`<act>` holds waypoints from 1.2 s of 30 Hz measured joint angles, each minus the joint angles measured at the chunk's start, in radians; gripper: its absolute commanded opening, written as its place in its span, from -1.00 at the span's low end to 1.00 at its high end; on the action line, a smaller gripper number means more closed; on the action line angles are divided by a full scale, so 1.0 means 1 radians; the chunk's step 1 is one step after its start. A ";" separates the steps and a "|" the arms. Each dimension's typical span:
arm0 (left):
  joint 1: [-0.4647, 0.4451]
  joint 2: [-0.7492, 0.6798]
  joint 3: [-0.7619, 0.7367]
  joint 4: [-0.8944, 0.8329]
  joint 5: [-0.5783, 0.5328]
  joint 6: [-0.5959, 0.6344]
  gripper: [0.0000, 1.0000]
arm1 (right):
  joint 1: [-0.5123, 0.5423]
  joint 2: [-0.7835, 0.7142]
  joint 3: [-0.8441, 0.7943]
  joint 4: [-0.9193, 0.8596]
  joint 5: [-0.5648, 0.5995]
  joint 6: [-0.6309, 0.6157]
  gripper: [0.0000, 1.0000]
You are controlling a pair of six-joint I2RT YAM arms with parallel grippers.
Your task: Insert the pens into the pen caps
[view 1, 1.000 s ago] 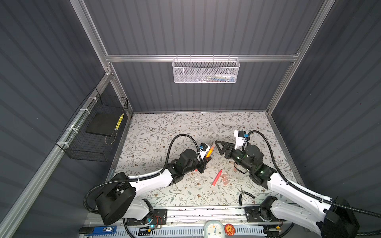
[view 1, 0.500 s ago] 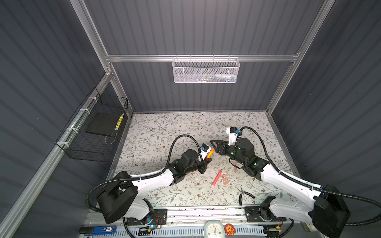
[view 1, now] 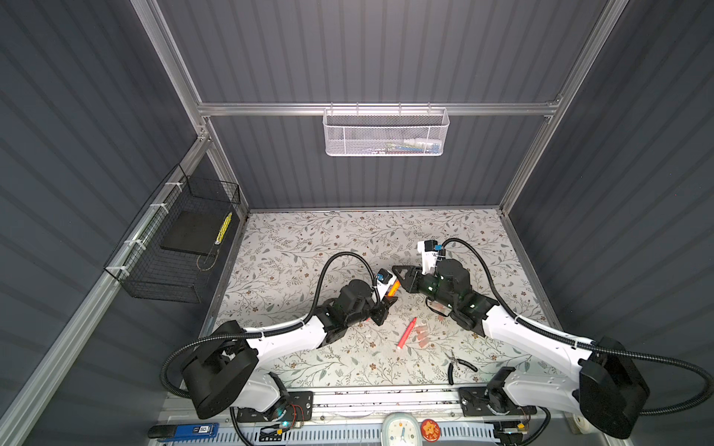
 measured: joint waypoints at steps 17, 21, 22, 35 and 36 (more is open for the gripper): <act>0.168 -0.051 -0.099 0.184 0.457 -0.150 -1.00 | 0.051 -0.023 -0.040 0.145 -0.073 -0.031 -1.00; 0.173 -0.051 -0.108 0.195 0.495 -0.171 -1.00 | 0.057 -0.029 -0.059 0.163 -0.085 -0.029 -1.00; 0.173 -0.052 -0.113 0.196 0.506 -0.174 -1.00 | 0.061 -0.037 -0.071 0.169 -0.084 -0.027 -1.00; 0.149 -0.137 -0.170 0.074 0.483 -0.149 -1.00 | 0.206 -0.052 -0.190 0.290 0.106 0.045 -1.00; 0.147 -0.146 -0.174 0.055 0.472 -0.146 -1.00 | 0.222 -0.042 -0.195 0.301 0.133 0.058 -1.00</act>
